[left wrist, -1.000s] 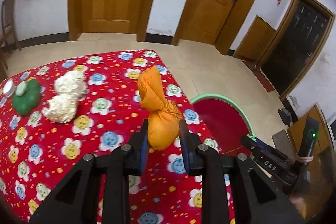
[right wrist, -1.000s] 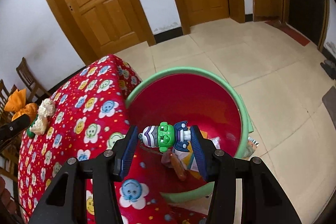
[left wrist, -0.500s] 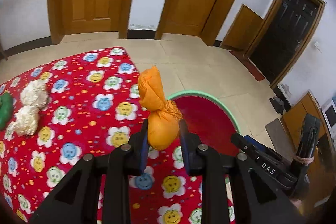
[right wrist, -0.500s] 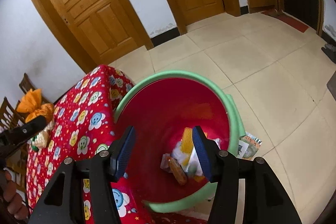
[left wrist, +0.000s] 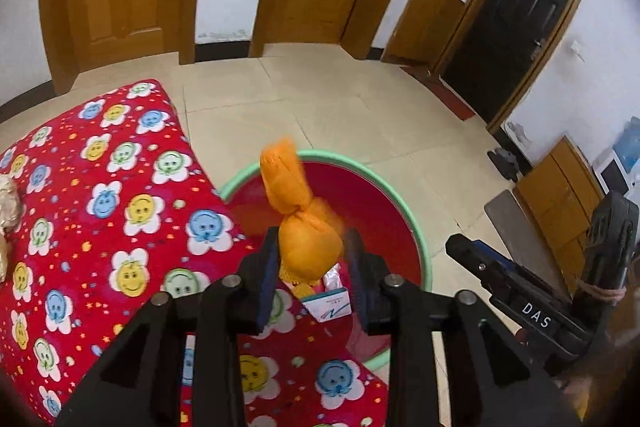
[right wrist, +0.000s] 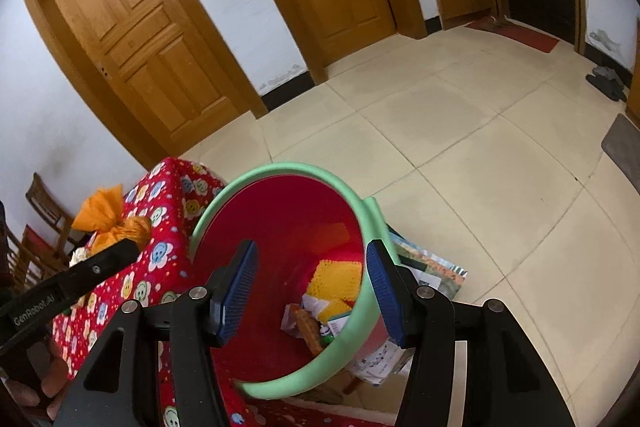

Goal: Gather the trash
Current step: 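Drop the orange bundle into the bucket with the left tool while the right tool drops the toy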

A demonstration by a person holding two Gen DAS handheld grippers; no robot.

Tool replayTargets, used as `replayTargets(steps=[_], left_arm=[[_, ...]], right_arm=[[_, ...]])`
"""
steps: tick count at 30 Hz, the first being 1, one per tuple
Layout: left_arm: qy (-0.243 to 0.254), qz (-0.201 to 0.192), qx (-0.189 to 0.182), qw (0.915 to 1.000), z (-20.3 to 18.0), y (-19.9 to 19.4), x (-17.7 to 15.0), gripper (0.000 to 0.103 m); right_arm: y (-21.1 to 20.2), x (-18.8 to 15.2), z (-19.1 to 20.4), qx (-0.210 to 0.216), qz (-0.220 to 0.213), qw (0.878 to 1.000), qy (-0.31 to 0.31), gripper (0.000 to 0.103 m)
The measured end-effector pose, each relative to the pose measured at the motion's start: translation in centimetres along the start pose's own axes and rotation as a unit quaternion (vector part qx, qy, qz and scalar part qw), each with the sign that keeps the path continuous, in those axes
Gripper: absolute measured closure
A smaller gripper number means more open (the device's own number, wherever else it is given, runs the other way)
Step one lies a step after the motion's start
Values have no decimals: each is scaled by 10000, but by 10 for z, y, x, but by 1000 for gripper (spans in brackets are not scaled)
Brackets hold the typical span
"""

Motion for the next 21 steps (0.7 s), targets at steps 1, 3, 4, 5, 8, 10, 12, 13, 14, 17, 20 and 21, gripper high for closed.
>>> replayTargets(steps=[1,3,4,5,8,10,12,13,14,17,20,21], left_arm=[[19,7,-13,10000,-2,1,0,65],[64,3,-10,10000,-5,1,-2,60],[83,4,-2,10000,-6,1,-3,59],[97,13,18,10000,-6,0,-4,59],[30,22,69,10000,-2,-3,-7,59],[-63,13,130,9999,4,-7,-8,59],[-154,-33,228,9996,13,-13,-10,59],[-193,-55,267,9994,16,-16,-10,59],[-250,-84,324,9991,22,-21,-11,59],[-370,-164,494,9980,37,-32,-12,59],[-476,-228,674,9963,53,-40,-13,59],[-521,-246,735,9956,59,-43,-14,59]], right_arm=[[0,1,-2,-3,-1,10000,20,45],[0,2,-4,-2,2,10000,52,45],[1,2,-4,-1,3,10000,57,45],[1,2,-4,4,12,10000,58,45],[-1,0,-4,29,38,10000,21,45],[-2,-1,-1,55,45,10000,-10,45],[-3,-2,2,93,51,9999,-47,45],[-4,-3,3,109,55,9999,-69,45],[-4,-4,5,122,61,9999,-87,45],[-5,-6,11,162,90,9997,-135,45],[-7,-8,17,199,117,9996,-174,45],[-7,-9,19,204,119,9995,-190,45]])
Point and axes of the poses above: each gripper's, at about its wrist camera, not at the fingertips, and y roughly the way its jaws point, z to its left, x to its top, the point moved 1 cm from there along y, roughly the way its jaws point, and after that the axes turned 7 degrees about y, right-handed, at the moved point
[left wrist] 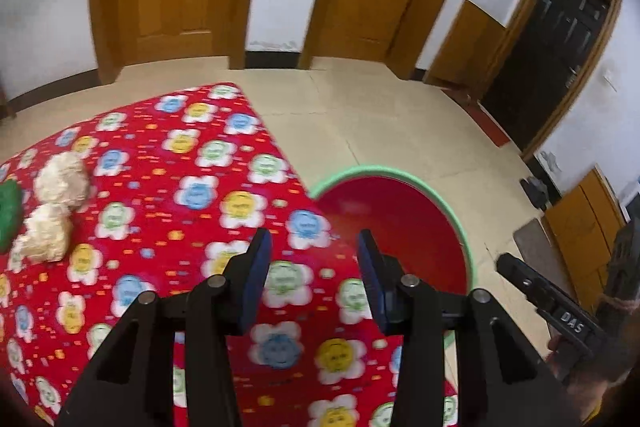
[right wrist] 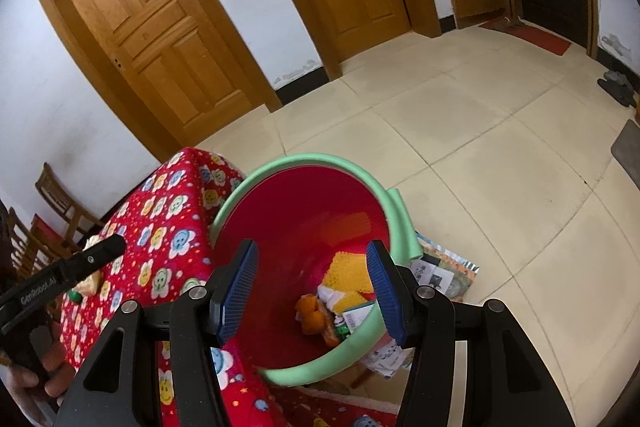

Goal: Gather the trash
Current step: 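Drop the orange bundle into the bucket with the left tool while the right tool drops the toy, then grasp the white crumpled tissue with the left tool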

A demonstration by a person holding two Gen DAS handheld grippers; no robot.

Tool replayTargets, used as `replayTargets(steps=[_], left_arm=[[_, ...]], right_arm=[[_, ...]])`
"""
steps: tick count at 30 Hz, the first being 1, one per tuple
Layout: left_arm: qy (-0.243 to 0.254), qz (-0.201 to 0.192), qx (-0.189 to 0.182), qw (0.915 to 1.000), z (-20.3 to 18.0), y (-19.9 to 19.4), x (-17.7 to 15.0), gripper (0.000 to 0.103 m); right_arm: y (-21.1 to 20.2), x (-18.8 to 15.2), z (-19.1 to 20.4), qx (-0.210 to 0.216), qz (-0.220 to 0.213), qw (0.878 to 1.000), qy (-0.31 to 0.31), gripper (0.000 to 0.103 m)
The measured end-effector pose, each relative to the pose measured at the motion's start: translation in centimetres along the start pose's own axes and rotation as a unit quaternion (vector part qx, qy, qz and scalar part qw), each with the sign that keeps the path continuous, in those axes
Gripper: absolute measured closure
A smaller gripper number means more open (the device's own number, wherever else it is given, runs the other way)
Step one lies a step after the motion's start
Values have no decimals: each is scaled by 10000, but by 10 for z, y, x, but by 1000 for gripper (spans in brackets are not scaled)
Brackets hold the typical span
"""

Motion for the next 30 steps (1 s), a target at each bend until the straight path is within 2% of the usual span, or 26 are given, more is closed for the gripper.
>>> replayTargets(steps=[9,15,21,25,30], left_arm=[[-285,-146,676,9972,55,-18,-11,59],[-503,-207,969,9938,88,-29,-16,59],[-728,-218,1395,9873,130,-33,-20,56],[-976,-94,1702,9805,164,-28,-24,56],[-1240,11,1784,9761,195,-18,-30,56]], right_arm=[[-10,-1,20,36,-48,9998,-191,45],[-14,-3,36,109,-4,9995,-295,45],[-14,-6,53,156,30,9990,-426,45],[-13,-8,62,164,83,9985,-518,45],[-7,-10,73,154,147,9979,-613,44]])
Point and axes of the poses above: each gripper's, at about its wrist camera, not at the fingertips, and y roughly the way its jaws point, z to its left, x to its top, the point moved 1 cm from there along y, roughly the way its jaws point, and after that the axes turned 7 degrees about y, right-handed, at the moved point
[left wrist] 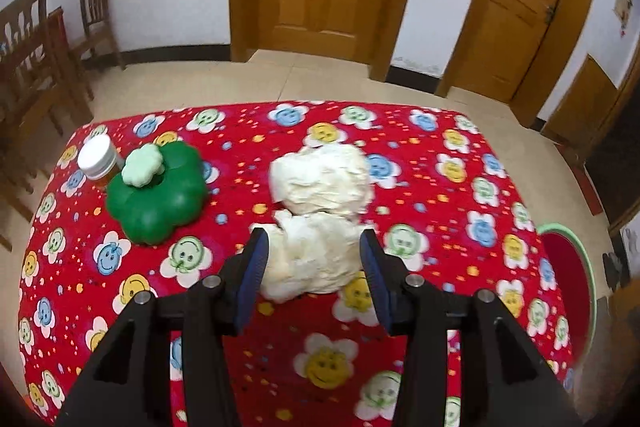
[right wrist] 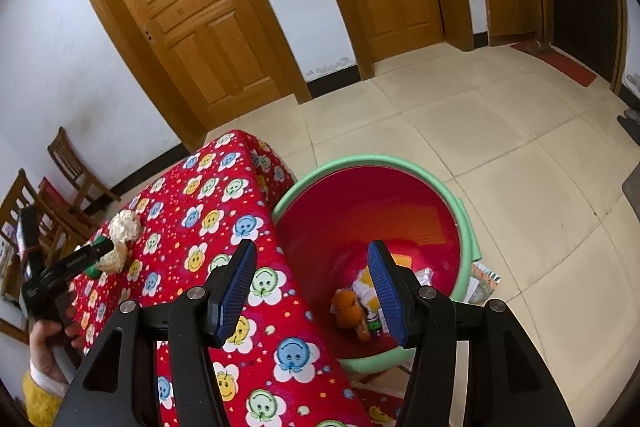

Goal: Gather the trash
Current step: 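Grasp the white crumpled tissue with the left tool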

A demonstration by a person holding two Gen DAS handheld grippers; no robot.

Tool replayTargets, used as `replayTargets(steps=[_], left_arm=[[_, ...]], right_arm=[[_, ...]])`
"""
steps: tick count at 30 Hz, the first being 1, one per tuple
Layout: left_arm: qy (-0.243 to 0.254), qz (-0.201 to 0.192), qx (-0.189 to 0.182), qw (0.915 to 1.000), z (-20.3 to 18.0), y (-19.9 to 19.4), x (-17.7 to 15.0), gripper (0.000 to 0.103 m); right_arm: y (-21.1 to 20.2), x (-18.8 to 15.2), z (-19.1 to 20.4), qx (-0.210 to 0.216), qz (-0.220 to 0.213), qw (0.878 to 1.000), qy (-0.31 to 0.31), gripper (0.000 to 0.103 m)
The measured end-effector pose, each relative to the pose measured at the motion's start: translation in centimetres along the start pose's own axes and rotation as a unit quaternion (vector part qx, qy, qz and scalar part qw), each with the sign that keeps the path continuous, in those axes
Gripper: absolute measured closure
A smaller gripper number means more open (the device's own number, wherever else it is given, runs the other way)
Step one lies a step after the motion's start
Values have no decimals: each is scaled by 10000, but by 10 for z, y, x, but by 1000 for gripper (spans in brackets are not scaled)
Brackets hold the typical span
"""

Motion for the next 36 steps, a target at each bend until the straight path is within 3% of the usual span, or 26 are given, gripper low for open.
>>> replayTargets(steps=[4,6,13,17,21,27,36], left_arm=[[-89,144,-3,9999,8,13,-3,55],[-178,216,-80,9996,10,18,-6,50],[-477,268,-516,9972,12,27,-17,49],[-513,156,-606,9967,11,25,-20,66],[-642,62,-743,9951,17,15,-19,70],[-707,-129,-601,9956,42,-17,-22,70],[-802,-448,284,9954,109,-56,-19,70]], right_arm=[[7,1,8,-6,79,9999,-68,43],[10,1,11,14,129,9999,-96,43],[18,4,31,63,234,9991,-359,43],[20,6,45,143,282,9982,-509,43],[21,6,61,213,321,9970,-678,43],[24,3,89,353,395,9943,-924,43],[33,-2,154,661,461,9885,-1281,43]])
Point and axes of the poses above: each gripper's, at about its wrist camera, not at the fingertips, and y roughly the way its jaws point, z to its left, x to its top, the point moved 1 cm from there along y, roughly the way its jaws point, and after that the axes turned 7 degrees about y, right-handed, at the moved point
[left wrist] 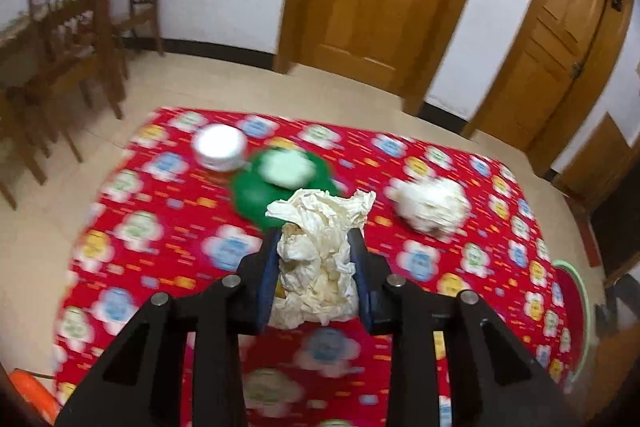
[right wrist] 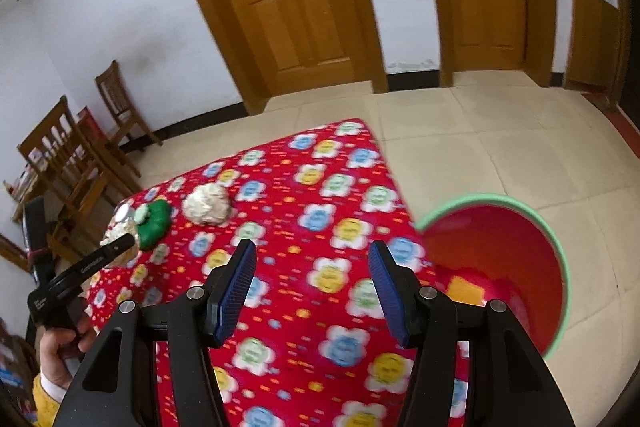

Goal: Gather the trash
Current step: 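Grasp the white crumpled tissue with the left tool, then grasp the second white tissue ball with the right tool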

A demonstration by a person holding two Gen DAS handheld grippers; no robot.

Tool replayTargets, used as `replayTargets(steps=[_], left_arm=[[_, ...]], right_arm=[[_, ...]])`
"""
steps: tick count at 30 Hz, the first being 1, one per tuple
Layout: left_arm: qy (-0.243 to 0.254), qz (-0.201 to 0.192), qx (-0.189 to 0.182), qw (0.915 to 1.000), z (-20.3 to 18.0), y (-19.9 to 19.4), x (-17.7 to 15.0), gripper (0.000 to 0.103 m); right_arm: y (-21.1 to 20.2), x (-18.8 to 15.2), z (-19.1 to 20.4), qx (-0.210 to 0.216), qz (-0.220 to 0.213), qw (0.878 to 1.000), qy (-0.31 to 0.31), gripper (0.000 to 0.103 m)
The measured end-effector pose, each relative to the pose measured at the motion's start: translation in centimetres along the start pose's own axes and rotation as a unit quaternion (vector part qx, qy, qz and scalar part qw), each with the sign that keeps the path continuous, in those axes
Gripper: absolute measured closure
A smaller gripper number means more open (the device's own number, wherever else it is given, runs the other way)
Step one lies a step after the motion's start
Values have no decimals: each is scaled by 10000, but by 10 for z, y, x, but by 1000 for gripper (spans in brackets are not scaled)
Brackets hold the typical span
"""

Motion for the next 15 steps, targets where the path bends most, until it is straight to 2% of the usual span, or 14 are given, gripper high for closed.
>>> replayTargets(steps=[5,7,8,15], left_arm=[[-190,-134,419,9989,41,-4,1,70],[-289,-171,562,9979,55,-1,-2,70],[-319,-181,588,9976,58,0,-3,70],[-644,-118,642,9958,79,20,-18,70]], right_arm=[[24,6,44,80,-8,9996,-282,43],[37,8,60,97,-14,9994,-340,39],[48,8,69,128,-16,9993,-347,35],[111,3,109,213,189,9986,-440,35]])
Point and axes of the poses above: each gripper's, at about its wrist camera, not at the fingertips, and y roughly the way its jaws point, z to its left, x to its top, the point moved 1 cm from there along y, roughly the way its jaws point, and after that the axes turned 7 degrees about y, right-handed, at the moved point
